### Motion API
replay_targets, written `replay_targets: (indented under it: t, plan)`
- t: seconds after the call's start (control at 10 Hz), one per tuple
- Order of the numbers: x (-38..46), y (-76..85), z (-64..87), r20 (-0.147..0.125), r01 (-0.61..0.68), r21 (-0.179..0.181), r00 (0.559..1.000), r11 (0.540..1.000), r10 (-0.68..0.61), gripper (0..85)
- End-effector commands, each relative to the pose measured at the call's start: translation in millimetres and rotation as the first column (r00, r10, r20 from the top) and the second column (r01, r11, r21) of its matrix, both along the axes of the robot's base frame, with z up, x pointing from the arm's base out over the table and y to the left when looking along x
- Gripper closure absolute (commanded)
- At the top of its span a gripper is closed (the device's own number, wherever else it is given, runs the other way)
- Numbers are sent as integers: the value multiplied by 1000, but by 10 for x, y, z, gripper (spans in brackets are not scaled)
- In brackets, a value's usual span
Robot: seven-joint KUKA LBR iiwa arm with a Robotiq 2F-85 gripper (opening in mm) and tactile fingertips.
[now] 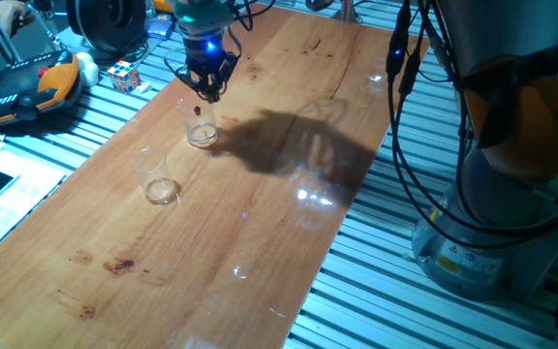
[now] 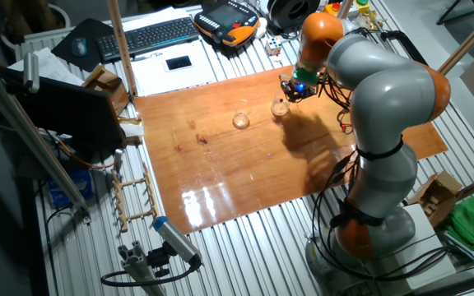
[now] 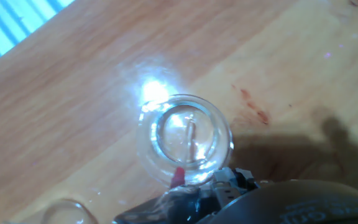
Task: Transfer liquid using a dropper
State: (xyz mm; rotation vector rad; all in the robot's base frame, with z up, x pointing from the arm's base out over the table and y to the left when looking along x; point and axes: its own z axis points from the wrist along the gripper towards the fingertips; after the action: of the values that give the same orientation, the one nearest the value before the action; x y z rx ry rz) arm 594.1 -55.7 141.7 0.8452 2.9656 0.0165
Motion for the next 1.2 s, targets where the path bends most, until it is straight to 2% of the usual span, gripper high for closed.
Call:
replay_targets:
  t: [0.0, 0.2, 0.4, 0.5, 0.7, 1.1]
  plan:
    - [32, 7, -14, 5, 1, 7, 1000, 1000, -1, 700]
    - [91, 21, -12, -11, 182, 21, 983, 983, -182, 780]
    - [133, 12, 7, -27, 290, 25, 957, 957, -289, 797]
    - [162, 13, -3, -27, 350, 40, 937, 936, -349, 760]
    - [209, 29, -51, -10, 433, 58, 901, 900, -433, 630]
    - [261, 70, -66, -4, 508, 74, 861, 858, -509, 603]
